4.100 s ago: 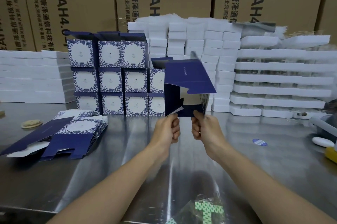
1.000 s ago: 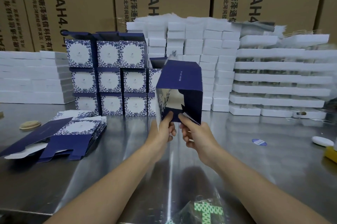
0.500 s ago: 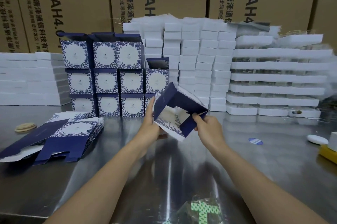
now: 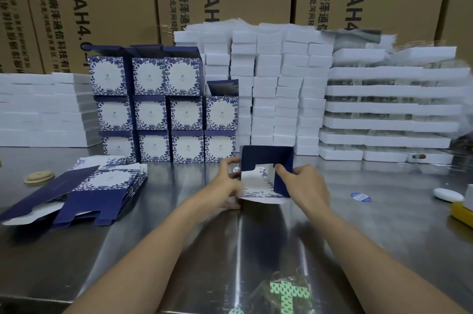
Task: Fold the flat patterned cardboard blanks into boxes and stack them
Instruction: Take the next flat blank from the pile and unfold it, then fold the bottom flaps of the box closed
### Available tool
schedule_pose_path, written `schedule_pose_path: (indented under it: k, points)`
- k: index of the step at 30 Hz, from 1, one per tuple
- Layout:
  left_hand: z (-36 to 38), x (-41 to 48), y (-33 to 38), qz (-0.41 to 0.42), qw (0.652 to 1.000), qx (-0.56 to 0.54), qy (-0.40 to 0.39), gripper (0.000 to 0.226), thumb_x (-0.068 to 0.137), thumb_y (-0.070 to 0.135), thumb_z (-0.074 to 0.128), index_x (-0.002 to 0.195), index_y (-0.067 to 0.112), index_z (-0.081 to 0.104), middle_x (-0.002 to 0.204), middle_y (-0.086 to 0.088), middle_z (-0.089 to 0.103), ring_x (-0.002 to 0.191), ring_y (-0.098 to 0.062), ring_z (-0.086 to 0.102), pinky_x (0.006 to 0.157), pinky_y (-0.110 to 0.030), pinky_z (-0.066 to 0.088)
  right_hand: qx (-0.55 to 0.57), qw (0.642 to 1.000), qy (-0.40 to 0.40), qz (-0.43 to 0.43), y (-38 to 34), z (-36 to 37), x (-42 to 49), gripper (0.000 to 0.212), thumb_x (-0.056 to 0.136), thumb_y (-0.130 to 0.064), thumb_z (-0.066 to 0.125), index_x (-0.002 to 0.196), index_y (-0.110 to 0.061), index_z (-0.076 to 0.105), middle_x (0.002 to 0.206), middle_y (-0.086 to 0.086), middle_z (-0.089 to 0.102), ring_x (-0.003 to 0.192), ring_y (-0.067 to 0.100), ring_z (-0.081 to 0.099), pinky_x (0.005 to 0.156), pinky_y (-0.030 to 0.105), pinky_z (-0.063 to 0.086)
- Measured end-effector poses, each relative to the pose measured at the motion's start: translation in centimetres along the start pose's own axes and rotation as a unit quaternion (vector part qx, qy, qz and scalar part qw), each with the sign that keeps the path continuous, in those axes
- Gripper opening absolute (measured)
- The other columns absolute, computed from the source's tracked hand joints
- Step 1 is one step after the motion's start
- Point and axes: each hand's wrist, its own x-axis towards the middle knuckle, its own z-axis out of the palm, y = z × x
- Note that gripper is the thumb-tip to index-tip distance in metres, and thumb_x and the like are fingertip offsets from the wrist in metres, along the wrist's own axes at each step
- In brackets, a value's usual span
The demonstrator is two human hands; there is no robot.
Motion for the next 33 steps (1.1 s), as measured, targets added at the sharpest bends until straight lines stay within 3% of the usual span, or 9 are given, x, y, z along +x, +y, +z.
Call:
schedule_pose_path:
  k: [6, 10, 15, 19, 22, 24, 27, 31, 33]
  points:
    - [0.0, -0.1, 0.5, -0.031, 0.997, 0.001, 0.075, 0.070, 0.075, 0.058, 0.083, 0.132, 0.058, 0.043, 0.117, 0.004, 0.076, 0.097, -0.026, 0.077, 0.076, -0.056, 0.066, -0.038, 0.995, -0.035, -0.088, -0.1, 0.6, -0.2, 0.064, 0.090, -0.068, 0.056, 0.057, -0.013, 0.055, 0.049, -0.006, 0.059, 0.054, 0.020, 0.061, 0.050, 0.029, 0.036]
    - [0.3, 0.2, -0.1, 0.003, 0.986, 0.085, 0.147, 0.049, 0.094, 0.059, 0.067, 0.134, 0.057, 0.039, 0.113, 0.002, 0.066, 0.089, -0.025, 0.067, 0.052, -0.046, 0.063, -0.052, 0.984, -0.052, -0.162, -0.3, 0.6, -0.5, 0.068, 0.085, -0.075, 0.050, 0.053, -0.016, 0.035, 0.041, -0.011, 0.046, 0.044, 0.015, 0.043, 0.048, 0.029, 0.030]
    - [-0.2, 0.4, -0.5, 0.052, 0.955, 0.196, 0.216, 0.040, 0.094, 0.070, 0.052, 0.127, 0.048, 0.049, 0.110, 0.005, 0.072, 0.090, -0.018, 0.070, 0.062, -0.037, 0.063, -0.073, 0.974, -0.069, -0.205, -0.2, 0.4, -0.5, 0.069, 0.085, -0.079, 0.048, 0.057, -0.017, 0.035, 0.044, -0.009, 0.044, 0.047, 0.015, 0.042, 0.049, 0.031, 0.032]
    - [-0.2, 0.5, -0.3, 0.073, 0.966, 0.142, 0.203, 0.035, 0.099, 0.064, 0.055, 0.130, 0.050, 0.048, 0.117, 0.018, 0.072, 0.097, -0.009, 0.072, 0.084, -0.040, 0.062, -0.075, 0.966, -0.083, -0.234, -0.2, 0.3, -0.8, 0.068, 0.089, -0.086, 0.038, 0.072, -0.022, 0.051, 0.064, -0.009, 0.061, 0.064, 0.013, 0.057, 0.058, 0.037, 0.043]
    - [-0.2, 0.3, 1.4, 0.066, 0.981, -0.013, 0.179, 0.024, 0.108, 0.048, 0.046, 0.132, 0.047, 0.051, 0.120, 0.014, 0.072, 0.090, -0.016, 0.078, 0.061, -0.035, 0.061, -0.022, 0.968, -0.092, -0.233, -0.2, 0.0, -0.8, 0.045, 0.097, -0.073, 0.027, 0.087, -0.036, 0.050, 0.082, -0.014, 0.063, 0.081, 0.011, 0.061, 0.067, 0.037, 0.045]
    - [-0.6, 0.2, 2.4, 0.076, 0.978, -0.099, 0.166, 0.029, 0.110, 0.032, 0.043, 0.131, 0.037, 0.062, 0.120, 0.003, 0.075, 0.093, -0.017, 0.079, 0.057, -0.035, 0.060, 0.039, 0.968, -0.109, -0.223, -0.1, -0.2, -0.6, 0.025, 0.100, -0.052, 0.030, 0.107, -0.046, 0.054, 0.102, -0.024, 0.065, 0.097, 0.010, 0.063, 0.077, 0.040, 0.052]
    - [-1.1, -0.3, 2.6, 0.106, 0.982, -0.086, 0.131, 0.066, 0.085, 0.007, 0.050, 0.142, 0.040, 0.054, 0.108, 0.020, 0.079, 0.107, -0.017, 0.076, 0.071, -0.036, 0.063, 0.106, 0.963, -0.129, -0.213, -0.4, -0.4, -0.6, 0.045, 0.092, -0.044, 0.046, 0.136, -0.049, 0.049, 0.122, -0.034, 0.060, 0.106, 0.001, 0.061, 0.088, 0.044, 0.058]
    - [-0.5, -0.3, 2.0, 0.099, 0.987, -0.069, 0.105, 0.072, 0.074, 0.030, 0.073, 0.142, 0.043, 0.054, 0.129, -0.001, 0.070, 0.114, -0.024, 0.073, 0.079, -0.045, 0.066, 0.172, 0.961, -0.122, -0.177, -1.0, -0.2, -1.4, 0.046, 0.085, -0.076, 0.064, 0.120, -0.048, 0.054, 0.117, -0.036, 0.060, 0.098, -0.002, 0.066, 0.081, 0.045, 0.062]
    - [-0.1, -0.3, 1.8, 0.087, 0.987, -0.083, 0.102, 0.078, 0.070, 0.049, 0.087, 0.140, 0.045, 0.053, 0.134, 0.004, 0.066, 0.114, -0.021, 0.073, 0.075, -0.048, 0.066, 0.202, 0.961, -0.113, -0.149, -1.4, -0.2, -1.9, 0.054, 0.080, -0.085, 0.064, 0.112, -0.042, 0.055, 0.112, -0.033, 0.061, 0.093, 0.005, 0.069, 0.079, 0.050, 0.063]
